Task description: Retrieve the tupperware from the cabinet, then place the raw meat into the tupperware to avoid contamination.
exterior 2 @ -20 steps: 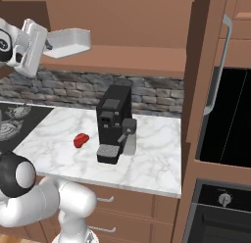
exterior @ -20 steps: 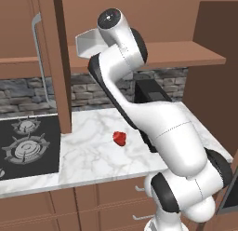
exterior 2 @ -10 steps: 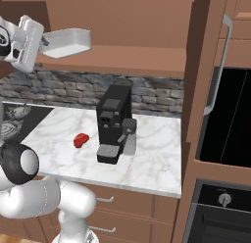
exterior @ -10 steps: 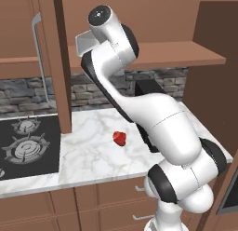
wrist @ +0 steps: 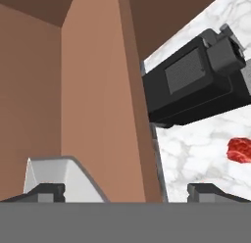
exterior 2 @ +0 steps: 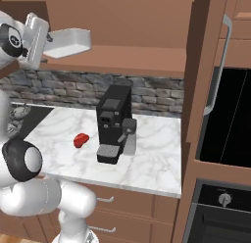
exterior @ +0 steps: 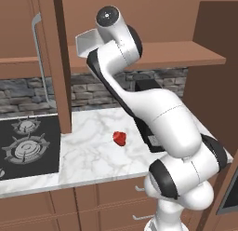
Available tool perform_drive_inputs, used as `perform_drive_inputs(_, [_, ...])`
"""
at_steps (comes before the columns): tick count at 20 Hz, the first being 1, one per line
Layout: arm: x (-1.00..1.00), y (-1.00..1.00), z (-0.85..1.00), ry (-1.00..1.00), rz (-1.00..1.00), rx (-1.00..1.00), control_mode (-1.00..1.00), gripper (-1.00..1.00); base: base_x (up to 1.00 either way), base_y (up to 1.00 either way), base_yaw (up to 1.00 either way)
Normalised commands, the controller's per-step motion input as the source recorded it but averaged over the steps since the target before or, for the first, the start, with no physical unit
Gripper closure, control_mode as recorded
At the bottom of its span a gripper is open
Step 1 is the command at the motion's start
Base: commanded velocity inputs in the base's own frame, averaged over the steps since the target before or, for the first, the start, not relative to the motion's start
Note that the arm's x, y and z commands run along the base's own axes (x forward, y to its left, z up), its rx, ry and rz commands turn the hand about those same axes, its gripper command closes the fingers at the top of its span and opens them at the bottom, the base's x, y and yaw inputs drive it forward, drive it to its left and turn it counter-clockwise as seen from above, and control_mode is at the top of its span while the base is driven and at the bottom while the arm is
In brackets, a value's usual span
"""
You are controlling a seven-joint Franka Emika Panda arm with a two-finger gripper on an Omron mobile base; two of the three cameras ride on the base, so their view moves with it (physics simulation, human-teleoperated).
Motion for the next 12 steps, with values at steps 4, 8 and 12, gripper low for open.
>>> perform_drive_inputs(4, [0.19, 0.14, 0.01, 0.03, 0.05, 0.00, -1.00, -1.00, 0.00, 0.00, 0.00])
perform_drive_inputs(8, [0.12, 0.13, 0.05, 0.01, 0.07, 0.00, -1.00, -1.00, 0.00, 0.00, 0.00])
perform_drive_inputs(12, [0.08, 0.11, 0.08, -0.03, 0.07, 0.01, -1.00, -1.00, 0.00, 0.00, 0.00])
